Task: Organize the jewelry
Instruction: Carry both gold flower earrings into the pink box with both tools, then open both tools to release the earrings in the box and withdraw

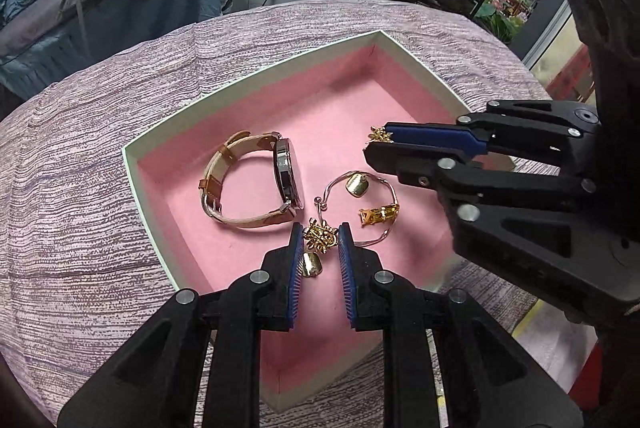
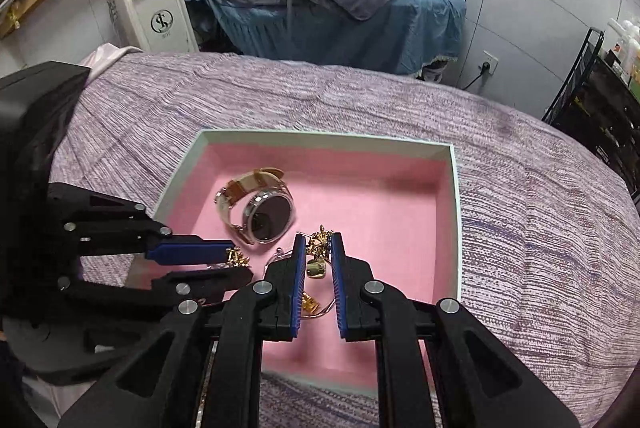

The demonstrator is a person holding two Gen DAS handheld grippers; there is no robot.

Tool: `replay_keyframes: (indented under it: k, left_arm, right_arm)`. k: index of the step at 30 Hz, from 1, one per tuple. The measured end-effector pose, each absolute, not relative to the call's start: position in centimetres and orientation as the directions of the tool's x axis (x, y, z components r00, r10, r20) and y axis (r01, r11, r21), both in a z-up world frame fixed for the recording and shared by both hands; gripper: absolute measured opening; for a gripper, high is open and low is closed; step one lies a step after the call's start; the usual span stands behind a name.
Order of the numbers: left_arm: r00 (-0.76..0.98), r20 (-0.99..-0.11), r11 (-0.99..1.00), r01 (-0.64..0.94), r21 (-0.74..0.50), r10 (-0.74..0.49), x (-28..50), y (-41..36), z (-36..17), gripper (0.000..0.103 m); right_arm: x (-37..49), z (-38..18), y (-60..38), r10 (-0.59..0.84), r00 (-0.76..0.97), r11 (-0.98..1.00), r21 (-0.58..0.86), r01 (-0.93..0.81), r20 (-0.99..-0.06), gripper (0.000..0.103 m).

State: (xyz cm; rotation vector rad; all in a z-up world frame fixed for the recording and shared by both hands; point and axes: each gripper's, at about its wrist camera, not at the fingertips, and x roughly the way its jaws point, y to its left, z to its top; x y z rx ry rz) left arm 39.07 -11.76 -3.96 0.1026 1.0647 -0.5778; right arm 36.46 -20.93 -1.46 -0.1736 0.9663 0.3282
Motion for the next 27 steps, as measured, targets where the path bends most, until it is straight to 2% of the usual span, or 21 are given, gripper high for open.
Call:
replay_keyframes:
  k: [16,18,20,22,24,27]
  left_arm:
    - [0.385,-0.85,0.852,0.507,-0.13,-0.359,39.2,-13.3,-4.1,0.019]
    - [0.391,-0.847,0.851,0.509,-0.127,-0.36,38.9,-12.8,-3.9,0.025]
    - [0.405,-0.84,0.854,0.506,-0.124,-0.362,38.6,-12.4,-3.6,0.052]
    - [0.433,-0.826,0.859,0.5,-0.113,-0.36,38.2,-11.9,-3.0,0.062]
    - [0.45,-0.816,0.858,0.504,-0.103,-0.363,37.8,-11.4,-2.3,0.064]
    - [0.487,-0.79,0.857,0.506,-0.093,-0.373,36.8,-10.4,-1.2,0.076]
  right_arm:
    - [37.4,-3.7,-20.9,0.145,0.49,0.949,-0.02,-0.315,-0.859,0.013]
    - [37.4,-3.7,-20.9,0.145,0.492,0.949,-0.02,-0.316,-0.858,0.013]
    - [37.3,-3.6,-21.0,0.148,0.497,0.95,-0.017,-0.312,-0.855,0.013]
    - [37.2,-3.2,-21.2,0.158,0.51,0.951,-0.009,-0.31,-0.845,0.017]
    - [37.0,-2.7,-21.3,0.167,0.522,0.95,-0.005,-0.312,-0.837,0.022]
    - [36.5,-1.7,-21.5,0.172,0.549,0.949,-0.012,-0.314,-0.818,0.027]
